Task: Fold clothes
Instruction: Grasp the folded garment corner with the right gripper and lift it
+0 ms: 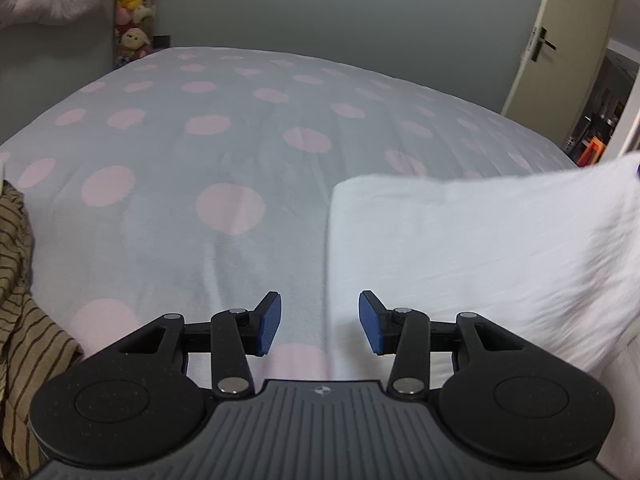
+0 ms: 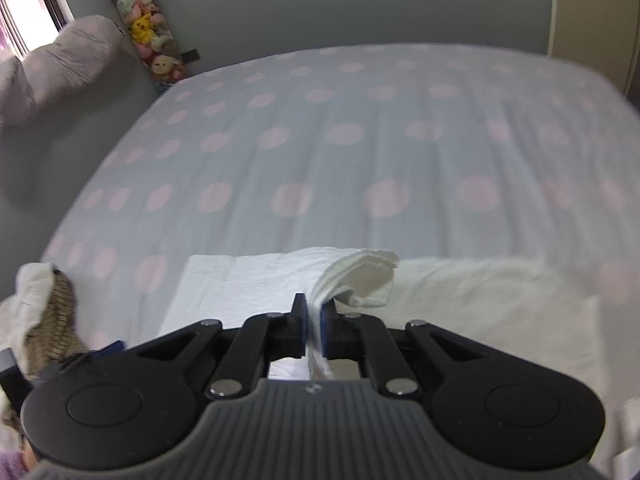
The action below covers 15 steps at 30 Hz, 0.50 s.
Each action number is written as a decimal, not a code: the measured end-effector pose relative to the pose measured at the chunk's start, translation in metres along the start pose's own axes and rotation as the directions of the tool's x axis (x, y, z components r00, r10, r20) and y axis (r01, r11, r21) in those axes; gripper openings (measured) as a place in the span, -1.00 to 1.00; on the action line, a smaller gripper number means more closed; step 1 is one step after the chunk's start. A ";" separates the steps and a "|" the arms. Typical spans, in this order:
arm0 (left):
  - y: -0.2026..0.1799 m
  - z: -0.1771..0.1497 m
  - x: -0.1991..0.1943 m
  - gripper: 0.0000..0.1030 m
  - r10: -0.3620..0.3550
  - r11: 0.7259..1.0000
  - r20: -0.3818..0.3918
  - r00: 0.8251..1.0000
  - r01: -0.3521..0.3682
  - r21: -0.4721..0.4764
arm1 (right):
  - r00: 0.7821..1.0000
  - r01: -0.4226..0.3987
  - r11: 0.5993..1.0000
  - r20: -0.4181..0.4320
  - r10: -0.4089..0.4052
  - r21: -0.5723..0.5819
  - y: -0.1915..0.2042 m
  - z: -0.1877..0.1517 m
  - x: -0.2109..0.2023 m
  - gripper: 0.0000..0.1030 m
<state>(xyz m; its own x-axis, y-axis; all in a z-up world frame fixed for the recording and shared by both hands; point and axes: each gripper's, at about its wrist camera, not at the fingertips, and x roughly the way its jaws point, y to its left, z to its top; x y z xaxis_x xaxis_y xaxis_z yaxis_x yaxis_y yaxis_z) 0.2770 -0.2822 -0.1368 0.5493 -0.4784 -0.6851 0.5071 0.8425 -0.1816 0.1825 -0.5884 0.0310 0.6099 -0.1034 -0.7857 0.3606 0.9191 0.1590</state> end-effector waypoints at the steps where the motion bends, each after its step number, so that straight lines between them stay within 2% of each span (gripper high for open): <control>1: -0.001 0.000 0.001 -0.21 -0.005 1.000 -0.003 1.000 0.005 0.003 | 1.000 0.026 1.000 0.001 -0.026 -0.013 -0.007 0.005 -0.005 -0.85; 10: -0.015 -0.004 0.010 -0.21 -0.041 0.997 -0.033 0.999 0.043 0.056 | 0.979 0.203 0.979 -0.026 -0.203 -0.003 -0.091 0.024 -0.028 -0.85; 15: -0.024 -0.007 0.016 -0.21 -0.035 0.995 -0.056 0.998 0.040 0.095 | 0.965 0.262 0.964 -0.041 -0.261 0.046 -0.142 0.027 -0.027 -0.85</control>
<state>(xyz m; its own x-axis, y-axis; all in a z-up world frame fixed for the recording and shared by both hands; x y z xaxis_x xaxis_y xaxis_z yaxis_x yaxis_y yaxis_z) 0.2695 -0.3083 -0.1486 0.4935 -0.4930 -0.7165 0.5896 0.7953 -0.1410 0.1339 -0.7261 0.0454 0.4656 -0.3237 -0.8236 0.5400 0.8413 -0.0253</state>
